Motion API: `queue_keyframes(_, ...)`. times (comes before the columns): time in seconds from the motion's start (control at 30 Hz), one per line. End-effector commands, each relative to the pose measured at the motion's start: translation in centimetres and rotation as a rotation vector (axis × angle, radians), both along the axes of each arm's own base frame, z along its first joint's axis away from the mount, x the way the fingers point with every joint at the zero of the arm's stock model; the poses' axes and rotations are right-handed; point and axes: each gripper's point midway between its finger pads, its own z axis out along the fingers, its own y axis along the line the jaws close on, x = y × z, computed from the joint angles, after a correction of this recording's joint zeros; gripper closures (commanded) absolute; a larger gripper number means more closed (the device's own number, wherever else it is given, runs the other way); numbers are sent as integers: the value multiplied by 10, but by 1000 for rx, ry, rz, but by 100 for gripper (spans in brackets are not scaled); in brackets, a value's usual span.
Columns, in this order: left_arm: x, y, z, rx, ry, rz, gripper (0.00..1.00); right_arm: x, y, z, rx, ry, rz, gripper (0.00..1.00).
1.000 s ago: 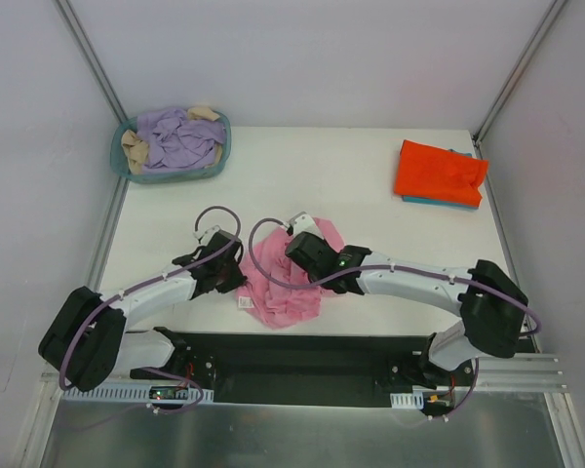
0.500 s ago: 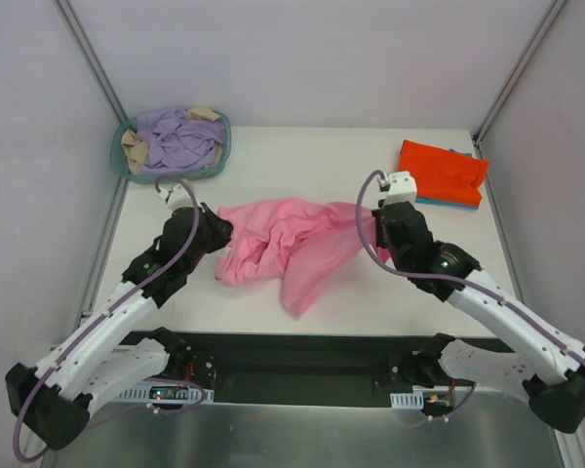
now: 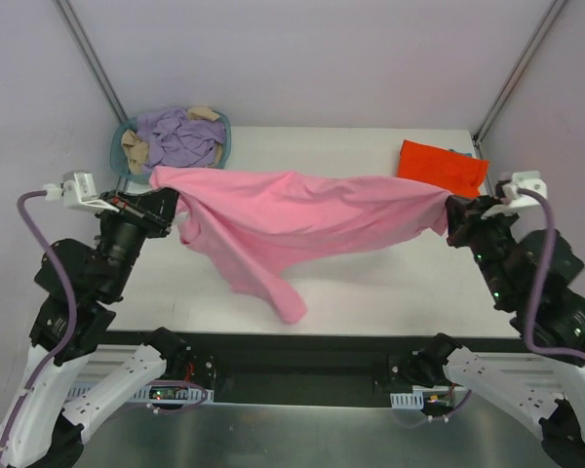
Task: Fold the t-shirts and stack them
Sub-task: Flatten out the tshirt
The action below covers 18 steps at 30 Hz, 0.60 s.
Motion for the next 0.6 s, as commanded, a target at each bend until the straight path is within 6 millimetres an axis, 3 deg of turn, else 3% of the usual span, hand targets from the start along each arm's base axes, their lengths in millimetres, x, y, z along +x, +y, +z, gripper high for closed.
queue_keyframes(0.0,-31,6,45,-15,-147,-64,100,-34,-16,43,52,-112,84,99)
queue_keyframes(0.13,-35,18,47,-40,-159,-18,100,-43,-22,60,26,-160,105,99)
queue_keyframes(0.3,-14,18,27,8,-95,40,100,-16,-48,43,-59,-65,-149,99)
queue_keyframes(0.4,21,22,-9,79,18,163,100,9,-47,19,-145,17,-267,98)
queue_keyframes(0.47,56,24,-46,168,139,277,98,32,-40,-5,-200,89,-319,92)
queue_keyframes(0.5,68,24,-60,203,182,312,98,52,-24,-37,-243,171,-287,89)
queue_keyframes(0.53,93,15,-85,269,262,335,98,68,-30,-51,-232,209,-323,88)
queue_keyframes(0.57,107,12,-97,308,300,347,97,82,-28,-67,-227,252,-318,88)
